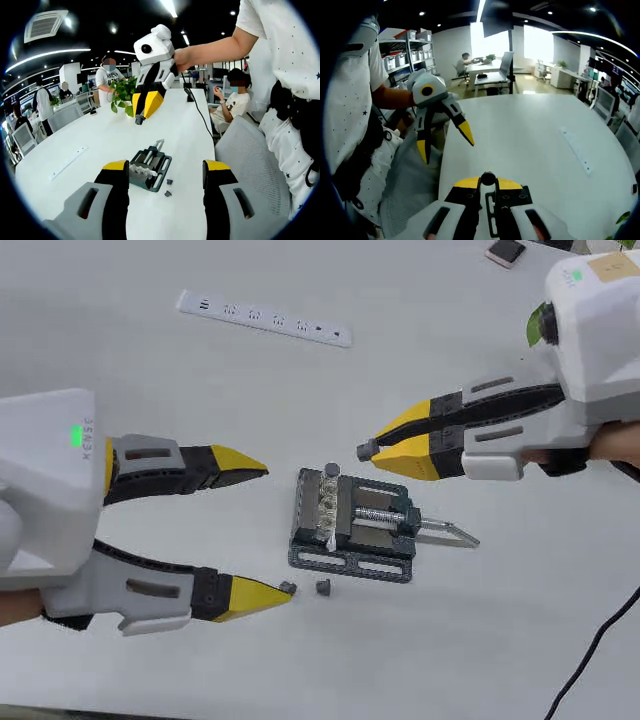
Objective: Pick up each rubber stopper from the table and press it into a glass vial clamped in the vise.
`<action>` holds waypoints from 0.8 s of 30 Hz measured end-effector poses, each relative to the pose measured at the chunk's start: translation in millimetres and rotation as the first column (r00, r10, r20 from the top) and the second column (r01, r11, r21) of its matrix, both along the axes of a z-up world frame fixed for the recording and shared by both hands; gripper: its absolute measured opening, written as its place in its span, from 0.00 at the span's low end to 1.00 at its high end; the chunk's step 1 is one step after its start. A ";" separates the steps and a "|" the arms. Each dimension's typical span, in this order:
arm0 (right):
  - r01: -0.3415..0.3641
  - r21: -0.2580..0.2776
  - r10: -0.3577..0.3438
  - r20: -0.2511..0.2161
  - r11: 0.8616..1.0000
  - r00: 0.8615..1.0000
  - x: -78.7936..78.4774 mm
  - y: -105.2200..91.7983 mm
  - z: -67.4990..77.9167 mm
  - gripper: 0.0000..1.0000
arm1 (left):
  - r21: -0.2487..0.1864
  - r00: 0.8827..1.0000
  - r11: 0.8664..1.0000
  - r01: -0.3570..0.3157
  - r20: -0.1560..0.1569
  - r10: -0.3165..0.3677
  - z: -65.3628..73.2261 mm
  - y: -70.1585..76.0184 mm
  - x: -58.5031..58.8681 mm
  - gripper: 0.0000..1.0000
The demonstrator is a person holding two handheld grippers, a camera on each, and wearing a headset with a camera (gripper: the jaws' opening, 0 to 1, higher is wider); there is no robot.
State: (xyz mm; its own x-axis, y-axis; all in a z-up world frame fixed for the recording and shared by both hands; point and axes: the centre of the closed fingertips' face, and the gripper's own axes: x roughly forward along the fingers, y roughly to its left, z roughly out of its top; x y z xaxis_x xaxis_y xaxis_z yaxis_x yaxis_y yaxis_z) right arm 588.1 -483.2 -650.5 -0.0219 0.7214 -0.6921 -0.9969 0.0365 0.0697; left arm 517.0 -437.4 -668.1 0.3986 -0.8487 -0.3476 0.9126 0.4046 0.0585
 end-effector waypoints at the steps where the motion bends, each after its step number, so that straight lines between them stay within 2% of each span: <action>1: -0.005 -0.025 0.005 -0.002 1.000 1.000 3.4 0.3 -4.8 0.05 | 0.004 1.000 1.000 -0.001 -0.009 0.001 -2.9 1.1 -0.3 0.59; 5: -0.017 -0.104 0.017 -0.005 0.994 1.000 12.1 1.6 -18.3 0.05 | 0.011 1.000 1.000 -0.010 -0.018 0.011 -10.9 3.9 0.4 0.64; 8: -0.026 -0.173 0.026 -0.003 0.985 1.000 19.9 1.0 -29.5 0.05 | 0.011 1.000 1.000 -0.019 -0.018 0.019 -16.5 5.4 1.9 0.70; 10: -0.030 -0.207 0.028 -0.013 0.978 1.000 21.8 4.2 -36.2 0.05 | 0.012 0.999 0.999 -0.030 -0.034 0.031 -21.1 7.1 3.6 0.73; 14: -0.052 -0.287 0.047 -0.025 0.956 0.999 28.3 4.1 -54.5 0.05 | 0.006 0.998 0.999 -0.039 -0.045 0.039 -26.5 9.8 5.5 0.77; 20: -0.073 -0.369 0.062 -0.042 0.927 0.997 38.4 7.7 -79.5 0.05 | 0.018 0.998 0.999 -0.038 -0.046 0.039 -35.7 11.9 6.4 0.82; 22: -0.082 -0.395 0.071 -0.044 0.915 0.997 40.1 6.2 -85.7 0.05 | 0.009 0.998 0.999 -0.042 -0.038 0.043 -35.4 12.3 8.0 0.87; 24: -0.086 -0.416 0.072 -0.049 0.905 0.996 42.7 5.5 -94.5 0.05 | 0.003 0.998 0.999 -0.047 -0.046 0.047 -36.8 13.9 9.3 0.87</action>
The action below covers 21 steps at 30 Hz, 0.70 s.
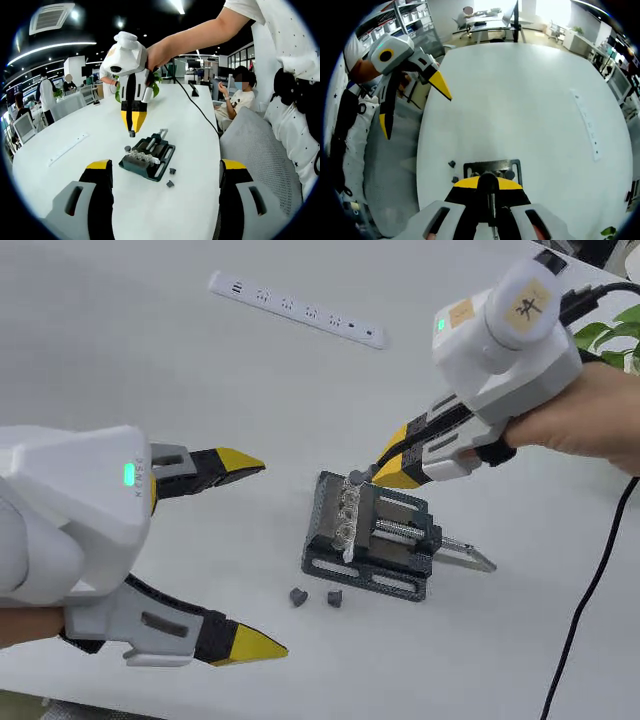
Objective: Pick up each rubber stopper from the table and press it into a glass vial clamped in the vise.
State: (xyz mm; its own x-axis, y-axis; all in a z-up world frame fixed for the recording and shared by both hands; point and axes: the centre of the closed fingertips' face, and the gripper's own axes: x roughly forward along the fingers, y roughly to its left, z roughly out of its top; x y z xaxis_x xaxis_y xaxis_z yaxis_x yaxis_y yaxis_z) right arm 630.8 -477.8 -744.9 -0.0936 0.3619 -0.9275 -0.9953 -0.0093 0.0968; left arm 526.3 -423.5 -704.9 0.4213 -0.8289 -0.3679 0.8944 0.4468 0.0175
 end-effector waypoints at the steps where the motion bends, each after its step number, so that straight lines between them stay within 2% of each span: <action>1: 0.001 -0.013 -0.001 -0.002 1.000 1.000 0.7 -1.0 -3.1 0.05 | 0.000 1.000 1.000 -0.002 0.000 0.002 -0.8 0.6 0.5 0.88; 3: -0.006 -0.047 0.006 0.004 0.999 1.000 3.5 -3.0 -11.7 0.05 | 0.000 1.000 1.000 -0.003 0.005 0.003 -1.7 1.7 1.3 0.90; 6: -0.010 -0.065 0.010 -0.001 0.998 1.000 6.5 -1.9 -21.8 0.05 | 0.000 1.000 1.000 -0.011 -0.001 0.011 -4.4 3.9 2.9 0.92; 11: -0.014 -0.096 0.014 -0.008 0.995 1.000 7.4 -0.6 -31.1 0.05 | -0.011 1.000 1.000 -0.015 -0.003 0.015 -7.5 4.5 3.7 0.95; 21: -0.011 -0.145 0.010 -0.003 0.989 1.000 12.8 -1.3 -44.1 0.05 | -0.021 1.000 1.000 -0.003 -0.014 0.003 -14.0 3.1 0.0 0.94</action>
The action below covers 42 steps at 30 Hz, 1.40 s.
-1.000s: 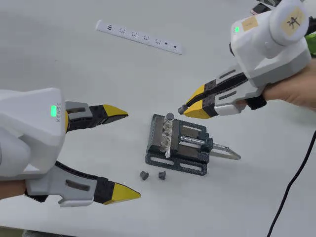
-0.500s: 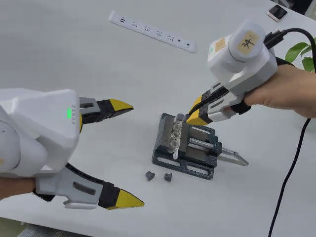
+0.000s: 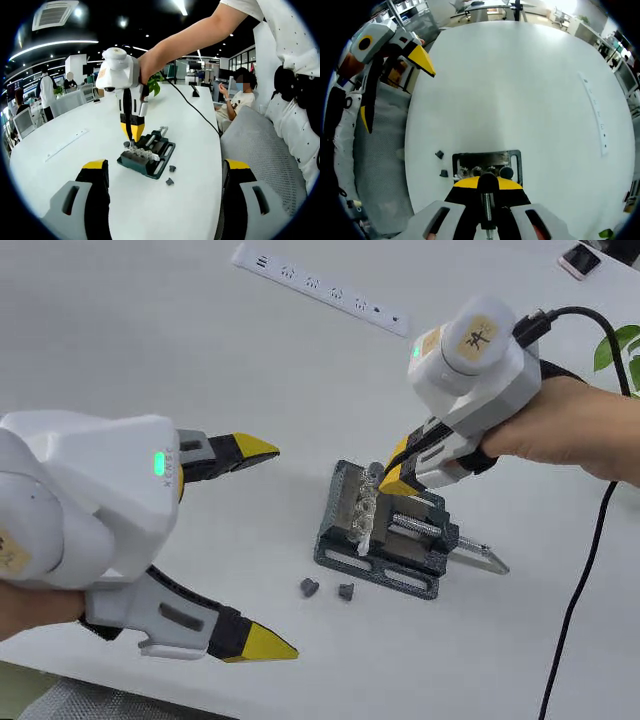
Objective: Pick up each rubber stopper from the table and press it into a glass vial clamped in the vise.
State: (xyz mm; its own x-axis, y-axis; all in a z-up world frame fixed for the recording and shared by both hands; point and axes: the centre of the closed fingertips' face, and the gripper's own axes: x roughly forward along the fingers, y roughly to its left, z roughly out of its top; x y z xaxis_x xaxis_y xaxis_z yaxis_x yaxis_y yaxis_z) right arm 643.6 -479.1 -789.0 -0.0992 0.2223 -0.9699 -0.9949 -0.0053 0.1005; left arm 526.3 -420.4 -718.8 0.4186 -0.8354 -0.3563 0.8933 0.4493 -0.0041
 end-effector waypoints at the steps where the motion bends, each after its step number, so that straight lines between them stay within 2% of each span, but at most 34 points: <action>1: 0.002 -0.003 -0.002 0.000 1.000 1.000 -0.5 -0.6 -0.2 0.05 | -0.002 1.000 1.000 0.001 0.000 -0.001 -0.1 0.1 -0.3 0.94; 42: -0.030 -0.082 0.033 0.027 0.996 0.999 0.3 -0.6 -9.9 0.05 | -0.057 1.000 0.998 0.007 -0.013 -0.008 3.6 -4.1 -3.6 0.89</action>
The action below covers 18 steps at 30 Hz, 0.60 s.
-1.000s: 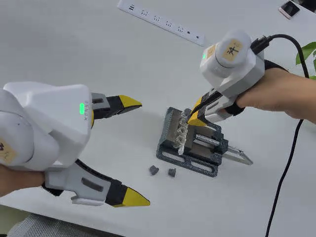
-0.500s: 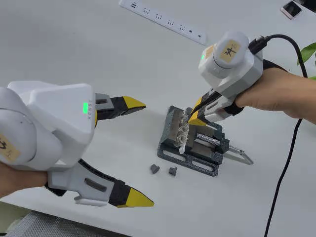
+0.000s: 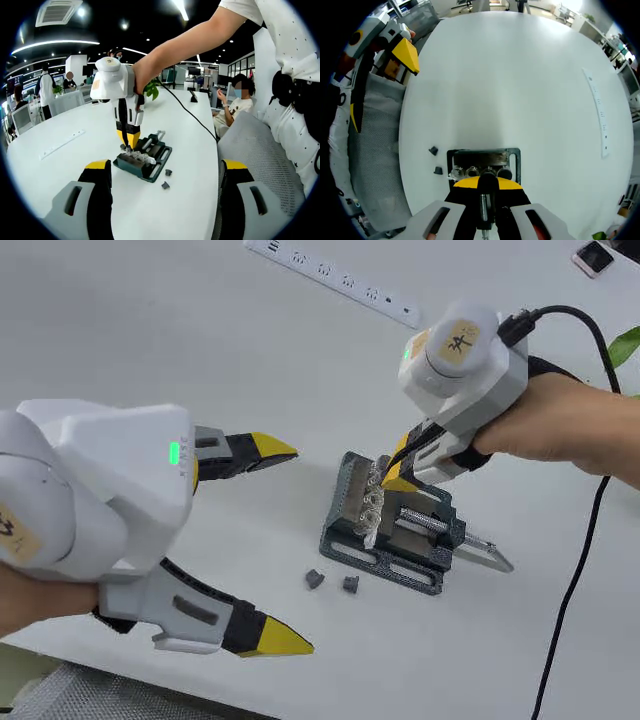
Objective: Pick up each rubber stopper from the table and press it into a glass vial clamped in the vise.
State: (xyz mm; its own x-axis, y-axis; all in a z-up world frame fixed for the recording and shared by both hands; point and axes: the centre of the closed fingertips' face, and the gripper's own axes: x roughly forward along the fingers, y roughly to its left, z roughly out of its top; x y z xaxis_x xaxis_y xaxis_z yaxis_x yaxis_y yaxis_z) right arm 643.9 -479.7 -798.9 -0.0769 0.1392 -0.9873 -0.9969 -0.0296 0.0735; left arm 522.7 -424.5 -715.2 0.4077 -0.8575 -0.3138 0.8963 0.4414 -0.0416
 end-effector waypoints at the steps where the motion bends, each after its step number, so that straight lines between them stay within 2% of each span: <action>1: -0.005 -0.002 0.005 0.004 1.000 1.000 0.4 -0.1 -0.3 0.05 | -0.002 1.000 1.000 0.000 -0.001 0.000 0.2 0.0 0.0 0.89; 18: -0.016 -0.058 0.018 0.040 0.998 0.999 2.1 -0.1 -2.9 0.05 | -0.010 1.000 1.000 -0.004 -0.006 0.004 -1.4 -0.3 -0.2 0.86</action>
